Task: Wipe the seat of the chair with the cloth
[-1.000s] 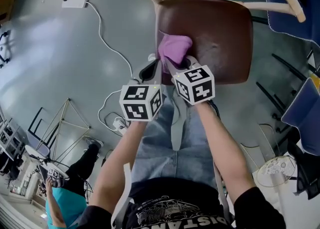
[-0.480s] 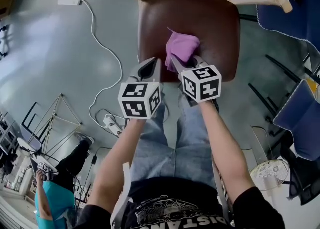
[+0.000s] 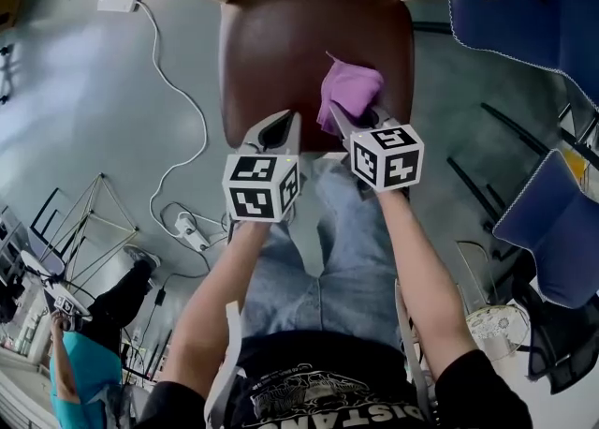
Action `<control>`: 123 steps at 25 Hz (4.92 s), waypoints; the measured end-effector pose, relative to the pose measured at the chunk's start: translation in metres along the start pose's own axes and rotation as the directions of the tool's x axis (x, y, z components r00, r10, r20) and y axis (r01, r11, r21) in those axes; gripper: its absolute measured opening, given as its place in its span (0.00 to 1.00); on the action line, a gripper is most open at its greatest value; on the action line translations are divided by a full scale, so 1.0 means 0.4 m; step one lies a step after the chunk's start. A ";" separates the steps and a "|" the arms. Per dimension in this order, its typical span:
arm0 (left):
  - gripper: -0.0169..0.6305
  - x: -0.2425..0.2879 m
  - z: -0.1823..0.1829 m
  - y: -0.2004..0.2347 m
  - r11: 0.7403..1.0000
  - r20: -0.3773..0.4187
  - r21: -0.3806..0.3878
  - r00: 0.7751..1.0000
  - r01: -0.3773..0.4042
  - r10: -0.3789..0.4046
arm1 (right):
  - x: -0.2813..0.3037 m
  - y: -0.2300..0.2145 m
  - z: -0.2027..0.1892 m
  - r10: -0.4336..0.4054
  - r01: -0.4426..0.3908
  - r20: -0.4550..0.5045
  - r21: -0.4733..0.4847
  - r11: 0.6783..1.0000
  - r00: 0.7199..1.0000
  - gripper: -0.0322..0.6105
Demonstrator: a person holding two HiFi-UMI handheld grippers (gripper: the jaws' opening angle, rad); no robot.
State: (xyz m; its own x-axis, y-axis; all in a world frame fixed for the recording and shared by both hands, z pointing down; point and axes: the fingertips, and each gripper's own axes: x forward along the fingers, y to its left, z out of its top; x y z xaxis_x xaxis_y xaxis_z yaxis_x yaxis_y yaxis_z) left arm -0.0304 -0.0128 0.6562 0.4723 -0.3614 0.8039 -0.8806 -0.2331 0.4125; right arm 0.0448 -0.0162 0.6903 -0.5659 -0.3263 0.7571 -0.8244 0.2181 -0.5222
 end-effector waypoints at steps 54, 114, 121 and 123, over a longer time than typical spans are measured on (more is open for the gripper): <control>0.03 -0.206 -0.192 0.252 1.000 -0.038 -0.009 0.999 0.000 0.000 | 0.154 0.377 -0.155 0.036 -0.036 0.004 -0.012 0.999 0.999 0.16; 0.02 -0.596 0.286 -0.474 0.985 0.330 0.168 0.940 0.030 -0.085 | -0.739 0.434 0.267 0.008 0.096 0.392 -0.244 0.965 0.920 0.15; 0.02 -0.702 0.333 -0.503 0.974 0.409 0.227 0.905 0.026 -0.119 | -0.827 0.532 0.328 0.014 0.157 0.483 -0.313 0.937 0.876 0.14; 0.02 -0.715 0.333 -0.507 0.972 0.419 0.233 0.901 0.016 -0.115 | -0.837 0.542 0.337 0.019 0.164 0.493 -0.325 0.931 0.870 0.14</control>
State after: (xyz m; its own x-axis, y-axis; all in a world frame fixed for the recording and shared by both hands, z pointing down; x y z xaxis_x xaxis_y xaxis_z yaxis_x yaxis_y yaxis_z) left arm 0.0181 0.0175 0.2853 0.5429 -0.6766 0.4975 -0.8398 -0.4429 0.3141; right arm 0.0563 0.0166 0.2706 -0.5055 -0.7332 0.4549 -0.8623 0.4489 -0.2346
